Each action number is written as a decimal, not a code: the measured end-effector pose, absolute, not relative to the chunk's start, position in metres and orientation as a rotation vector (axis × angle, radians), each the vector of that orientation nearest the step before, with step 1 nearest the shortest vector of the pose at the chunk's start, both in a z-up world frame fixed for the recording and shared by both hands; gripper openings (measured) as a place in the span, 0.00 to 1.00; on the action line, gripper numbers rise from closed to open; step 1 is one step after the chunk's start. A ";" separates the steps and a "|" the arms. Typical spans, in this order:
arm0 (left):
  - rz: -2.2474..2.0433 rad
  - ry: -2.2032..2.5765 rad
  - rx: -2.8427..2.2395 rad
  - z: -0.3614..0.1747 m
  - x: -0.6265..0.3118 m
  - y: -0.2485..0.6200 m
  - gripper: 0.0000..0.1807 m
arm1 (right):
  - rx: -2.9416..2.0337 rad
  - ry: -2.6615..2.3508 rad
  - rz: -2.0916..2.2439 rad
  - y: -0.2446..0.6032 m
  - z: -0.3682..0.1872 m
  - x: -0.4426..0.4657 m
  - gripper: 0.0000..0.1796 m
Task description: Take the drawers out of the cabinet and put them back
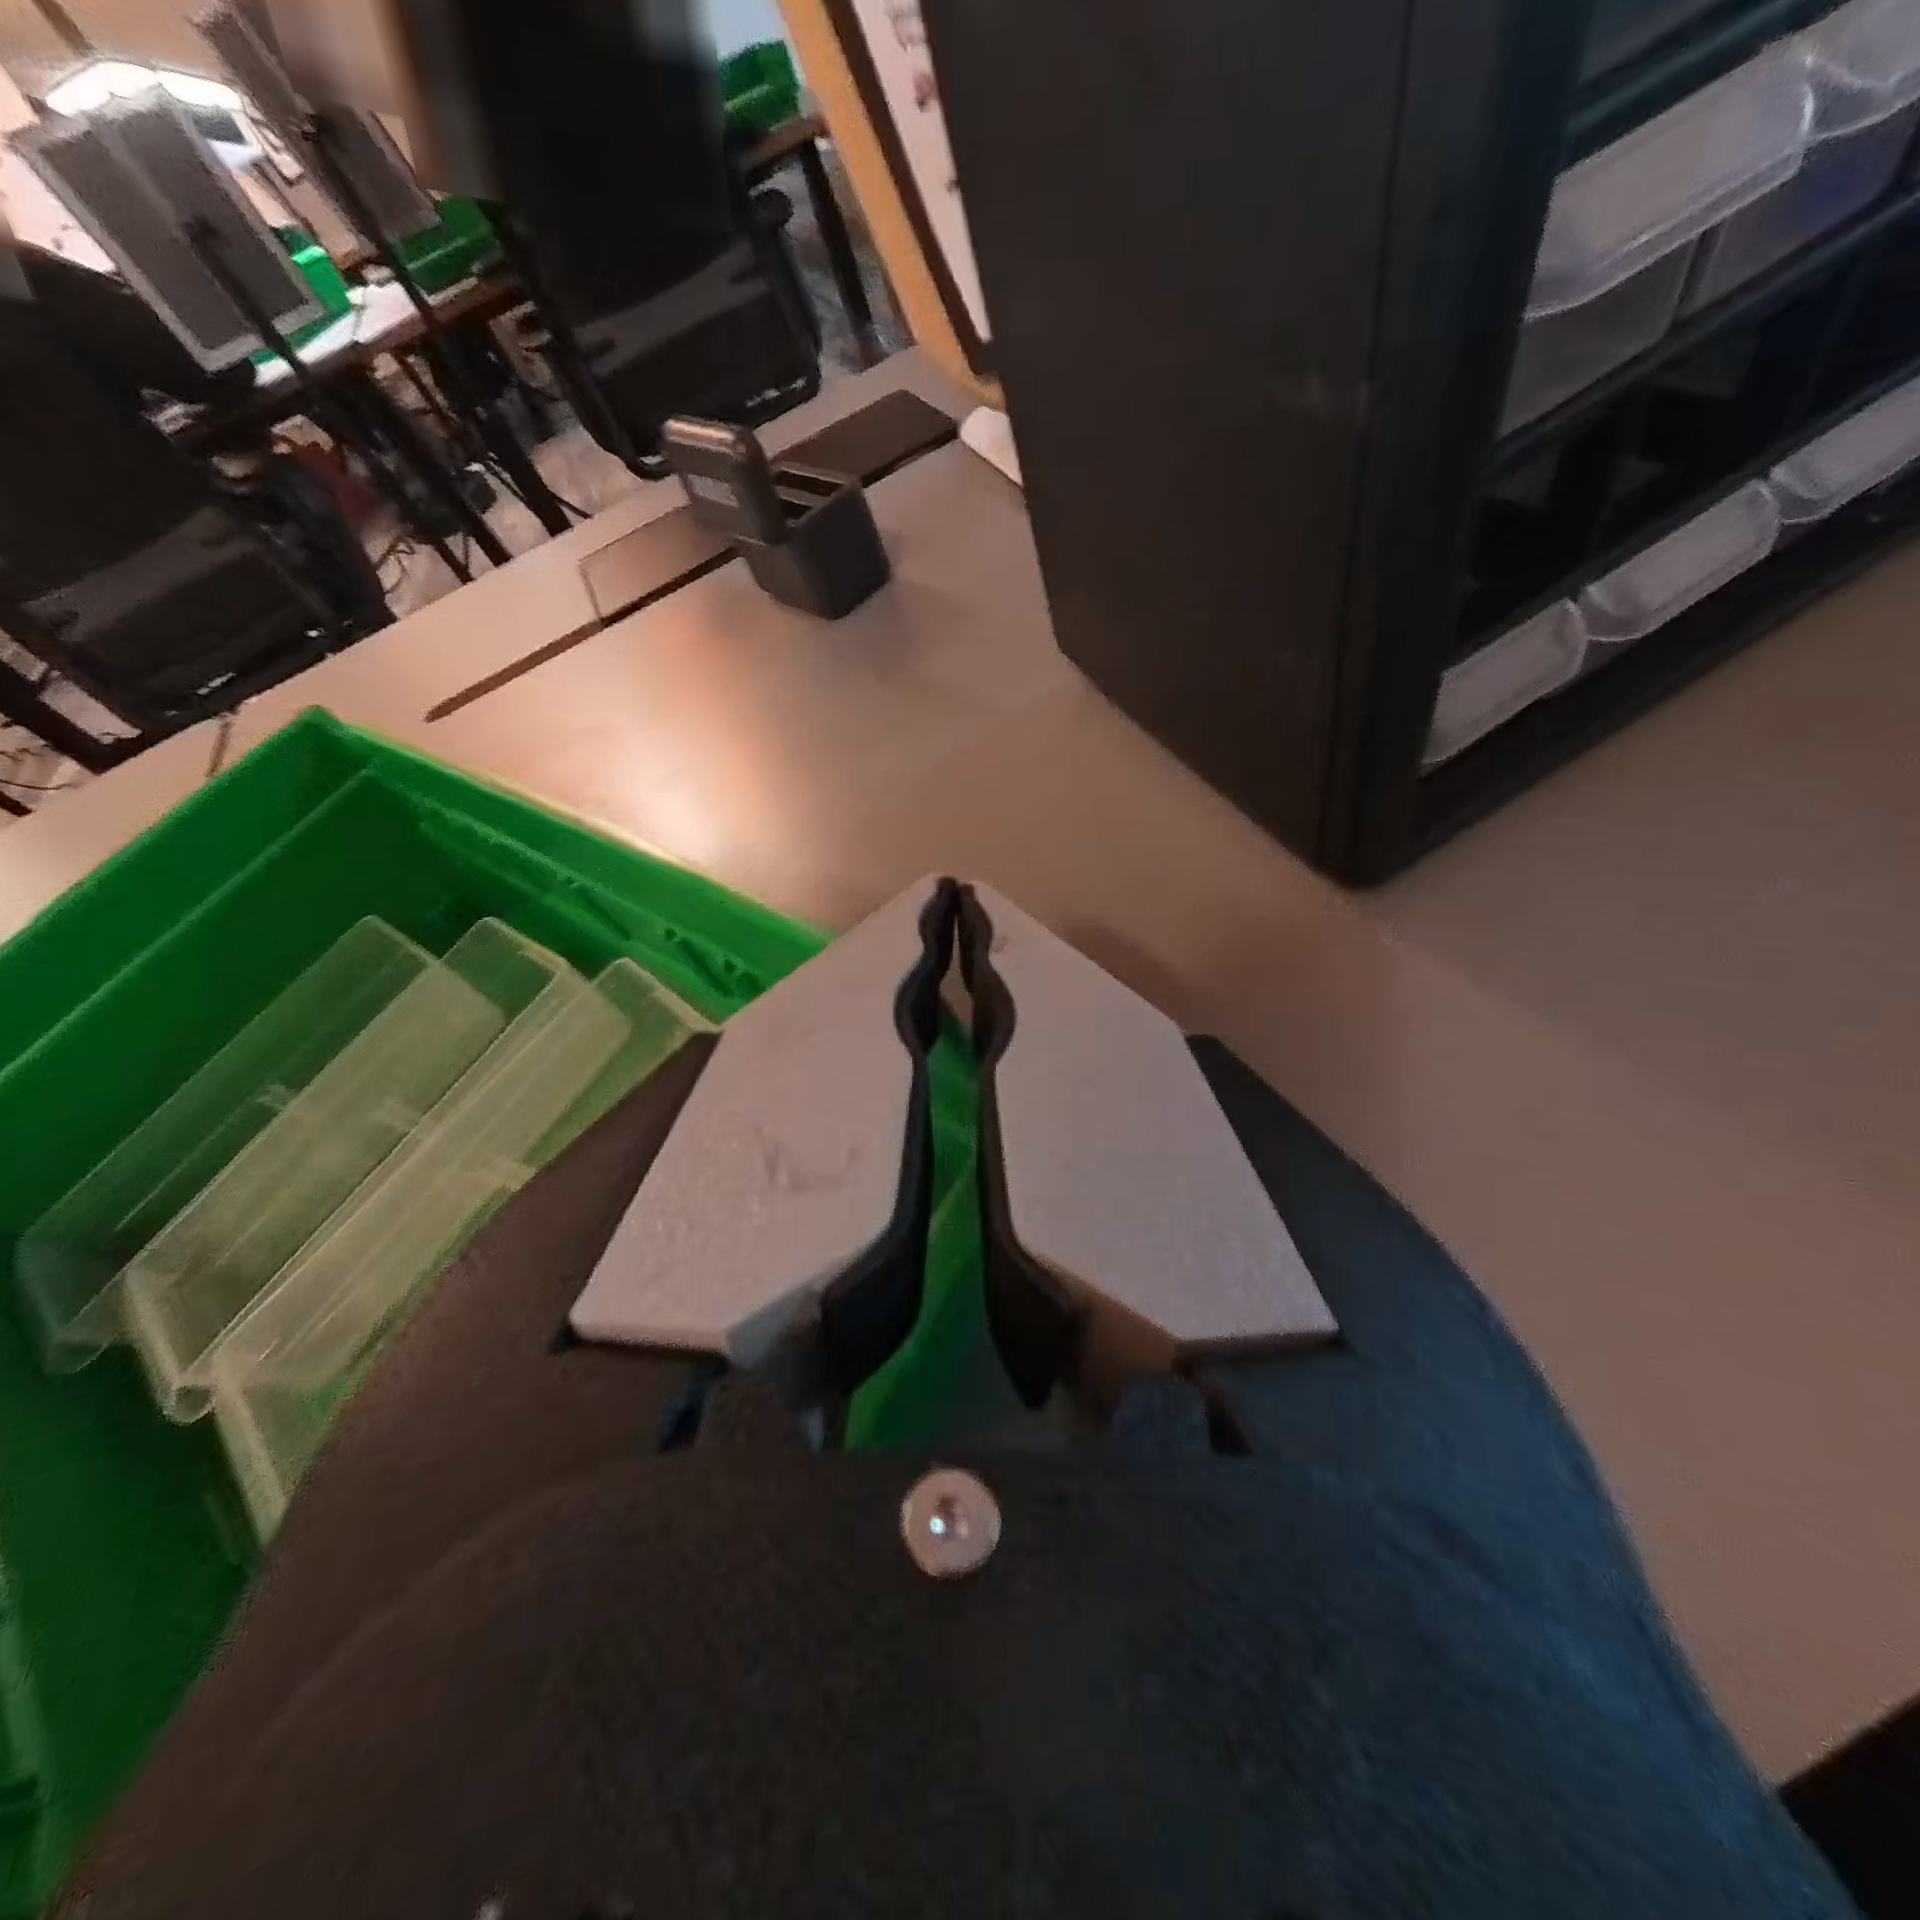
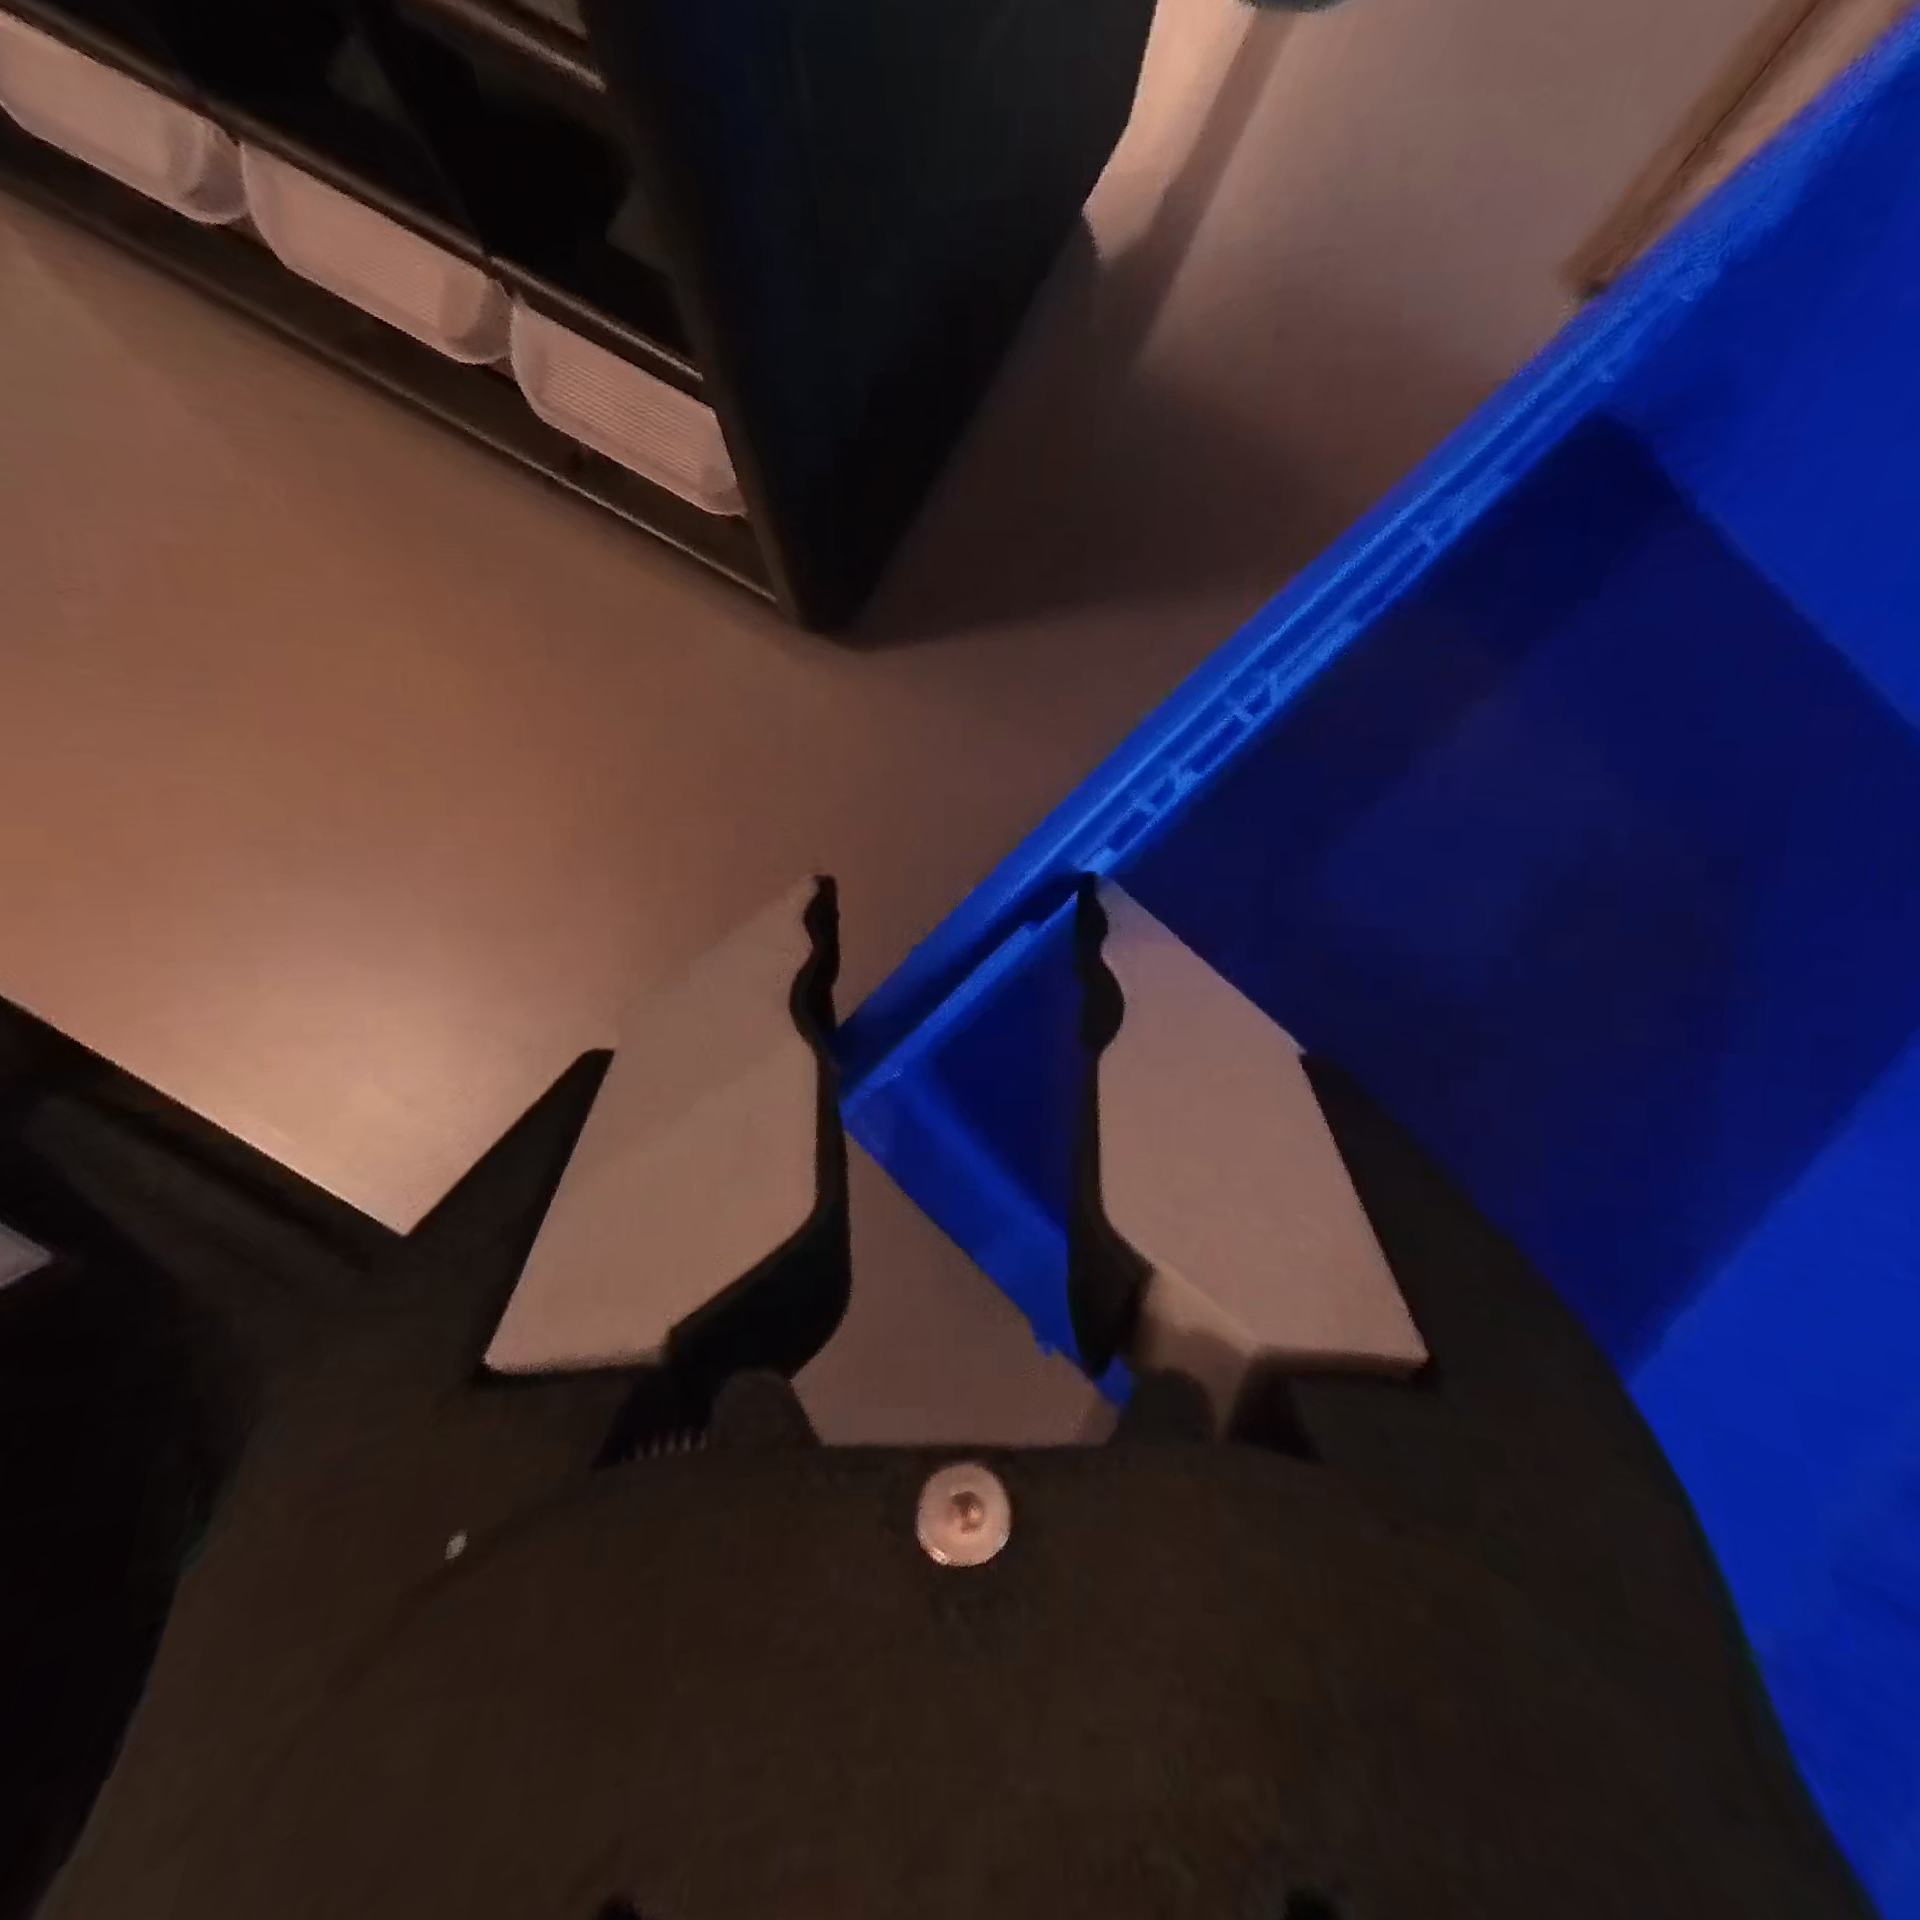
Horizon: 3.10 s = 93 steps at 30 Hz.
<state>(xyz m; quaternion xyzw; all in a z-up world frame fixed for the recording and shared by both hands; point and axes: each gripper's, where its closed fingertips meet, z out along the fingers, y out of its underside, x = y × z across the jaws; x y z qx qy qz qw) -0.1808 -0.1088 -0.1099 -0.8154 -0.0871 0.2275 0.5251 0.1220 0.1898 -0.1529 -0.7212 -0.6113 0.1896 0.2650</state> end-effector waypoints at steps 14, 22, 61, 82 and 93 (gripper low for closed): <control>0.689 -0.370 -1.980 -0.129 -0.215 -0.108 0.27 | -2.078 -1.488 0.519 0.205 -0.156 0.128 0.21; 0.599 -0.255 -2.013 -0.131 -0.197 -0.122 0.16 | -2.167 -1.430 0.447 0.217 -0.161 0.149 0.13; 0.631 -0.357 -1.828 -0.074 -0.197 -0.179 0.40 | -1.777 -1.204 0.828 0.178 -0.037 0.133 0.37; 0.700 -0.595 -1.753 -0.076 -0.231 -0.193 0.25 | -1.777 -1.132 0.822 0.183 -0.047 0.089 0.47; 0.751 -0.716 -1.664 -0.064 -0.258 -0.222 0.29 | -1.773 -1.094 0.792 0.190 -0.045 0.091 0.45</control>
